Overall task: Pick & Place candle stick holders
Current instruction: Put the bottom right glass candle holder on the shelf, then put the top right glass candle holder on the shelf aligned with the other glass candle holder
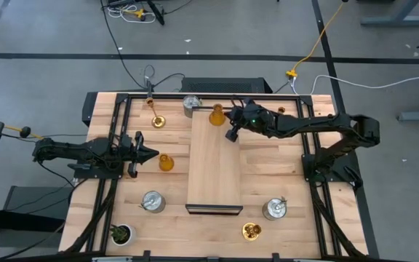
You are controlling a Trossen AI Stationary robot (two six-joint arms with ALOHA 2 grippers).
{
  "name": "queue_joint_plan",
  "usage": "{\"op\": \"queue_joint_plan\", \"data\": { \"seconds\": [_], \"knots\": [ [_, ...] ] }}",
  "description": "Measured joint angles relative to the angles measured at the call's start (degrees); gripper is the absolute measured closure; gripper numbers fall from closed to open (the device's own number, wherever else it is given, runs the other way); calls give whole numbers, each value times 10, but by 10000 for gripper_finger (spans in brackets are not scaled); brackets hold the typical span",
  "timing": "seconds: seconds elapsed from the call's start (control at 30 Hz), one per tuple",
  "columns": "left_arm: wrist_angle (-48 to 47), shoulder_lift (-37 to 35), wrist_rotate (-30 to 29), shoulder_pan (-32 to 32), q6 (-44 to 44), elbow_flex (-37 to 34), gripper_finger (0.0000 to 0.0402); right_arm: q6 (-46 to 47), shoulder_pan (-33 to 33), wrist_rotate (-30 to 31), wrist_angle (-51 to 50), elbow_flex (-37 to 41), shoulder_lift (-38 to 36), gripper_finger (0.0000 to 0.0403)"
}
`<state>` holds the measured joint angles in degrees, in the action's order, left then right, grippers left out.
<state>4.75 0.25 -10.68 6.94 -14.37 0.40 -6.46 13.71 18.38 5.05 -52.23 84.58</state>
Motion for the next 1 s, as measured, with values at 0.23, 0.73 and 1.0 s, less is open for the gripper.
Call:
{"op": "queue_joint_plan", "data": {
  "seconds": [0.23, 0.73, 1.0],
  "knots": [
    [0, 0, 0, 0, 0, 0, 392, 2, -1, 1, 6, 0, 10, 403],
    [0, 0, 0, 0, 0, 0, 392, 4, -11, 38, -51, 0, -46, 403],
    [0, 0, 0, 0, 0, 0, 392, -22, -5, 114, -87, 0, -121, 403]
  ]
}}
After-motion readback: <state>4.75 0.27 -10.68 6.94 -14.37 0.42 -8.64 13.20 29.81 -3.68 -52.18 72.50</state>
